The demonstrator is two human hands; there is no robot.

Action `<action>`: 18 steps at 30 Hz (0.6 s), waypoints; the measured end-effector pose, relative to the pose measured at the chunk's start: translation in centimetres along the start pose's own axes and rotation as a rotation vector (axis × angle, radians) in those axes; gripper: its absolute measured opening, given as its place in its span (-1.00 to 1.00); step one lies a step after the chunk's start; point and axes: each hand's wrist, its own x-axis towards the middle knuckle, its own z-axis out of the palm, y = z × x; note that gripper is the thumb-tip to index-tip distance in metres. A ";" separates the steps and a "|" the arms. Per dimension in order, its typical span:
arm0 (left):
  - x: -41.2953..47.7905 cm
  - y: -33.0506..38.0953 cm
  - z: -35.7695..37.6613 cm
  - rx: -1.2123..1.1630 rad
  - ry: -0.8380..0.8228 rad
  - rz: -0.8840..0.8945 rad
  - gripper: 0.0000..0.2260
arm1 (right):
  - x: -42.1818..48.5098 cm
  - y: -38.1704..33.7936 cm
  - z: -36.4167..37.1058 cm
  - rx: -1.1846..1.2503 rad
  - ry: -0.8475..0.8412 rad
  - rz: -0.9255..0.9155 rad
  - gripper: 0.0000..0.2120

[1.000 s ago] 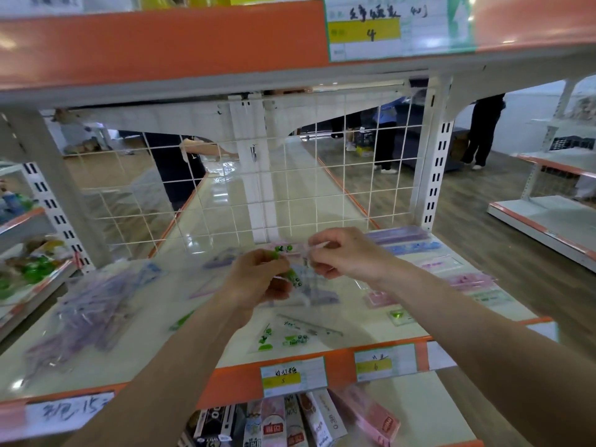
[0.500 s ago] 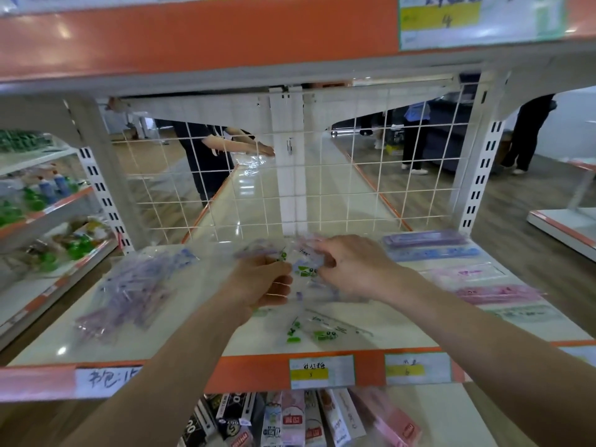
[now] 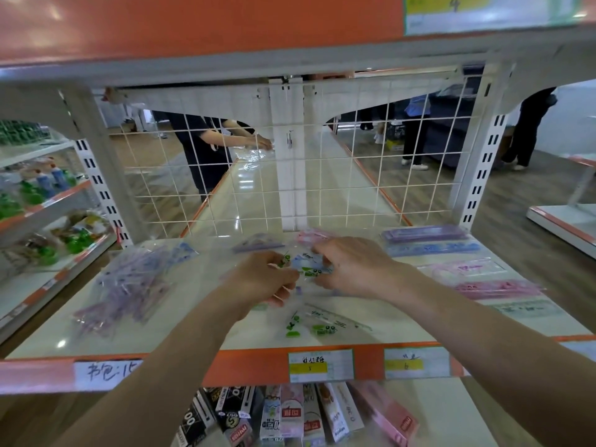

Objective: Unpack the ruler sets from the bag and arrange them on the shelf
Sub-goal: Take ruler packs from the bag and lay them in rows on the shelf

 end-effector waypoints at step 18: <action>-0.8 -2.4 -3.5 0.883 0.282 0.177 -0.77 | -2.4 -0.3 0.3 0.002 -0.389 0.062 -0.86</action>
